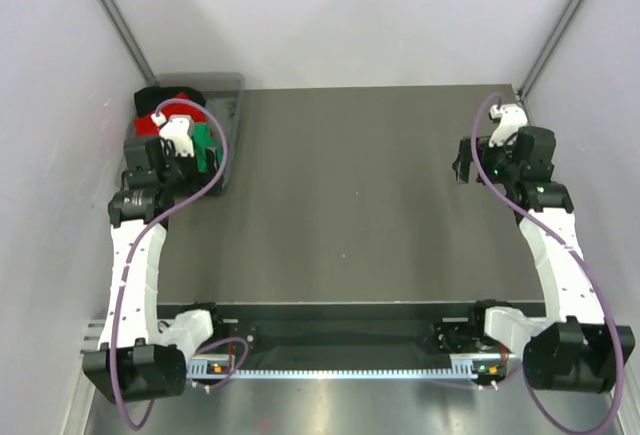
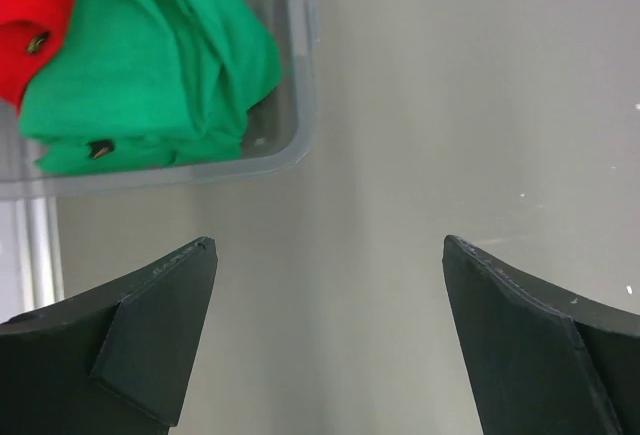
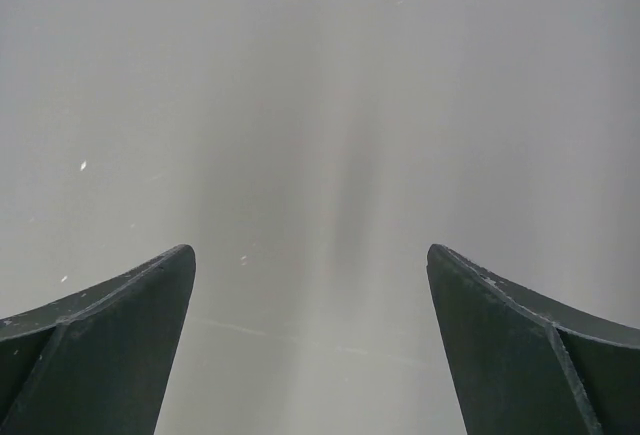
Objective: Fold and stack the t-shirts
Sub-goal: Grab the tshirt from the pile
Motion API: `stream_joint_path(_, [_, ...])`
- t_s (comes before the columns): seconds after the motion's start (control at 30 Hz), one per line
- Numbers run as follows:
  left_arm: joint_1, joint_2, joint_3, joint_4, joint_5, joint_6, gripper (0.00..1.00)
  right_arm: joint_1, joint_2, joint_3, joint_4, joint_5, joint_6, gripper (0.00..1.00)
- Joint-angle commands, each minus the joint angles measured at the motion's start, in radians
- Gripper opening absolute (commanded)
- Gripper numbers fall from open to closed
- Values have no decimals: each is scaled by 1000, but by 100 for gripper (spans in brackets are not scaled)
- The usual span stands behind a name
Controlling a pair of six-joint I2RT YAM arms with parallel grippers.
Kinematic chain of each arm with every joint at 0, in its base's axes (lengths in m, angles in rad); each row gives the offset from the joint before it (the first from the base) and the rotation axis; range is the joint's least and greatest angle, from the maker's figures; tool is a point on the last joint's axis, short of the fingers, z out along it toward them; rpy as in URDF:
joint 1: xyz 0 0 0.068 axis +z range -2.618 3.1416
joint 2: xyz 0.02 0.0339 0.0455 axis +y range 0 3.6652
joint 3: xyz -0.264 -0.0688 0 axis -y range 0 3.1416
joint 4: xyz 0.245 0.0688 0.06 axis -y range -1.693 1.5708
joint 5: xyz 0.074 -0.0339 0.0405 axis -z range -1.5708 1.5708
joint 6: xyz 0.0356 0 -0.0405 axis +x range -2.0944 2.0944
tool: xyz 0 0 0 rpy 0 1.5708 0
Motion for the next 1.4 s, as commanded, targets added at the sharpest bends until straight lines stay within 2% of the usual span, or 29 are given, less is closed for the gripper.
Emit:
stream_joint_path(0.0, [0,-23,41,-30,-84,0,99,10,-78,-13,67,65,-2,100])
stream_joint_path(0.1, [0,9,49,6,-123,61,99,10,-100,-35,47,21,-47,100])
stream_joint_path(0.2, [-2,82,46,94,-207,96,86,10,-103,-39,1,-47,-143,100])
stream_joint_path(0.3, [1,204,103,110,-235,103,73,8,-133,-72,-13,-85,-228,100])
stream_joint_path(0.33, [-2,260,129,111,-235,98,71,8,-158,-99,0,-91,-245,100])
stream_joint_path(0.5, [-2,406,175,216,-242,55,70,8,-215,-193,70,-105,-259,100])
stream_joint_path(0.57, [-2,494,222,233,-300,34,70,8,-228,-220,87,-128,-256,100])
stream_joint_path(0.73, [-3,696,371,234,-331,41,64,7,-270,-245,95,-173,-257,100])
stream_joint_path(0.9, [-11,842,506,231,-362,28,61,7,-291,-279,112,-203,-265,100])
stream_joint_path(1.03, [-23,928,577,216,-385,24,54,7,-296,-283,110,-217,-265,100])
stream_joint_path(1.07, [-28,940,586,217,-387,29,45,7,-296,-283,112,-220,-263,99])
stream_joint_path(1.13, [-32,972,618,204,-383,24,33,7,-300,-285,110,-223,-263,100])
stream_joint_path(1.17, [-34,978,626,197,-382,20,20,7,-299,-288,110,-225,-262,100])
stream_joint_path(1.2, [-39,972,621,197,-379,17,14,7,-297,-289,109,-226,-263,100])
stream_joint_path(1.3, [-54,927,600,197,-376,18,0,7,-299,-291,104,-228,-268,100])
stream_joint_path(1.37, [-72,887,581,197,-385,18,0,7,-302,-291,106,-226,-268,100])
